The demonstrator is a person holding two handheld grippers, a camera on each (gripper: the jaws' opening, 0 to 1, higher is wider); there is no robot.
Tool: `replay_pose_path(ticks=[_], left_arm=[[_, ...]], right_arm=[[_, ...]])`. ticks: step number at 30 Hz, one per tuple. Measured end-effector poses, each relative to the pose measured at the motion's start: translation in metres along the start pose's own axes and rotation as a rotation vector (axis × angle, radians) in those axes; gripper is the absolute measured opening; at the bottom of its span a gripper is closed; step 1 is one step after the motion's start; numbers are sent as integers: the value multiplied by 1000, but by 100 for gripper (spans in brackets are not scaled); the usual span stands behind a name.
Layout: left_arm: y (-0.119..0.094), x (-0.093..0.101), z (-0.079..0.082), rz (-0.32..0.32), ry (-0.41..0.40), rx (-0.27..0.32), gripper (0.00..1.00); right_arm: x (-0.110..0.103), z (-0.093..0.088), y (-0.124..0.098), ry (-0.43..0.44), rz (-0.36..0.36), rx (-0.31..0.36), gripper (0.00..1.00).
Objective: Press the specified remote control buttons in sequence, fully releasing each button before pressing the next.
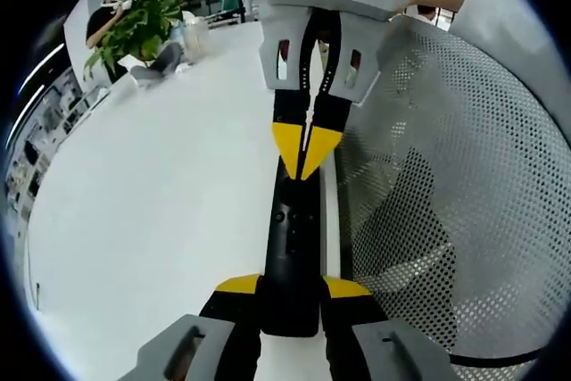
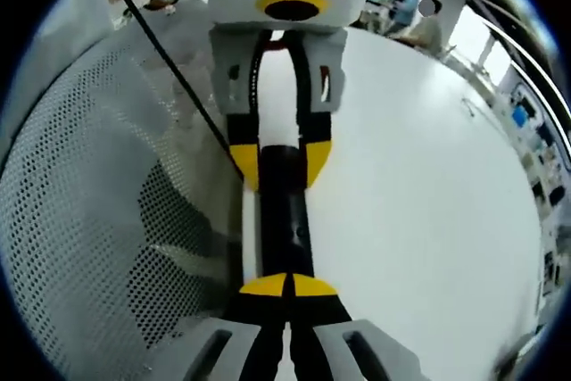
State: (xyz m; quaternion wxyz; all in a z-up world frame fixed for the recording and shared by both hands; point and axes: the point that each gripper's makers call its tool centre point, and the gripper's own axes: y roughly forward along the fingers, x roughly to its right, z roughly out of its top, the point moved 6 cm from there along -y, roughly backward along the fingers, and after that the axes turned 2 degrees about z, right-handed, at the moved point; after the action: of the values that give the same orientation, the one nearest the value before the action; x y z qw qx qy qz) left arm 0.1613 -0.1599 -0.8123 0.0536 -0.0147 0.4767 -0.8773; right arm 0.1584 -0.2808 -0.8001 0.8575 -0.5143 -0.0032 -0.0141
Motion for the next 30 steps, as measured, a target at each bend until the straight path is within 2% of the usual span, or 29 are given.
replay_pose_path(ticks=[3, 5, 6, 12, 20, 27, 30], left_arm=[[0, 0, 1, -1, 4, -7, 25], [0, 0, 1, -3, 6, -9, 25], [0, 0, 0, -3, 6, -7, 25], [0, 0, 0, 0, 2, 2, 25], [0, 0, -1, -3, 2, 12, 25], [0, 0, 0, -5, 5, 15, 25], [0, 0, 0, -6, 6, 15, 25]], right_arm=[[1, -5, -1, 124, 14, 111, 0], [2, -8, -2, 164, 21, 163, 0], [2, -9, -2, 158, 20, 166, 0], [0, -6, -2, 57, 9, 134, 0], [1, -6, -1, 45, -3, 130, 2], [-1, -5, -1, 46, 33, 122, 7], [-1, -3, 0, -27, 34, 73, 7]])
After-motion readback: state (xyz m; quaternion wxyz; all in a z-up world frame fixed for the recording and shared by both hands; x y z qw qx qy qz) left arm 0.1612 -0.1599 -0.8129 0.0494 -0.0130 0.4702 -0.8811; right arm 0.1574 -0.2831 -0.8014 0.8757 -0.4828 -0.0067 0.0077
